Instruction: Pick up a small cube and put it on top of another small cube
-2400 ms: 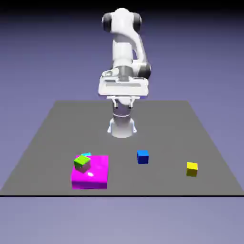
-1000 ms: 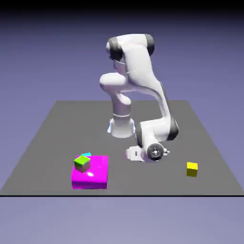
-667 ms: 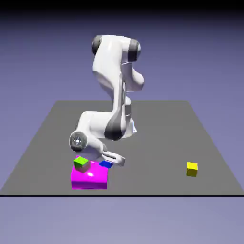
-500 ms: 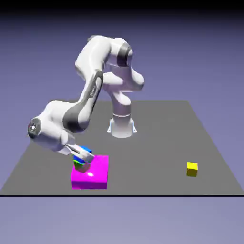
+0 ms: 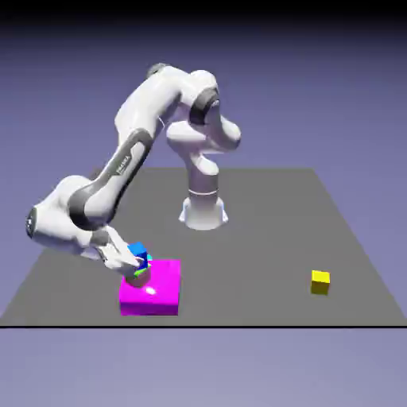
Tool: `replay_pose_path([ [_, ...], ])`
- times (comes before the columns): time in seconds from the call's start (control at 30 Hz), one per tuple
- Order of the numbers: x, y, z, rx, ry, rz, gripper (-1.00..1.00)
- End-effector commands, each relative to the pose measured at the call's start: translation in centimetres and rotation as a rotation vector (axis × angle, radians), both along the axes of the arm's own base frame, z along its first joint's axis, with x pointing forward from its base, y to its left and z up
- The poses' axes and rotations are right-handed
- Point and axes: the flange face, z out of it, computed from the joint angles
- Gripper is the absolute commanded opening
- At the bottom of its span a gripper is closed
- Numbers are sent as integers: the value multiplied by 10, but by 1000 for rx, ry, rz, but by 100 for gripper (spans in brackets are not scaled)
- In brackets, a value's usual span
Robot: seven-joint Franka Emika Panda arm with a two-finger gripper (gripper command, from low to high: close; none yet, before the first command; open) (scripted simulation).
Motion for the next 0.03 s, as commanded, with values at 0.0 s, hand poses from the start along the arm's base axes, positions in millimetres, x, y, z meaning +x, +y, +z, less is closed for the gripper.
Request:
replay_pose_path([
  [0.0,5,-7,9,1,-1,0,100],
])
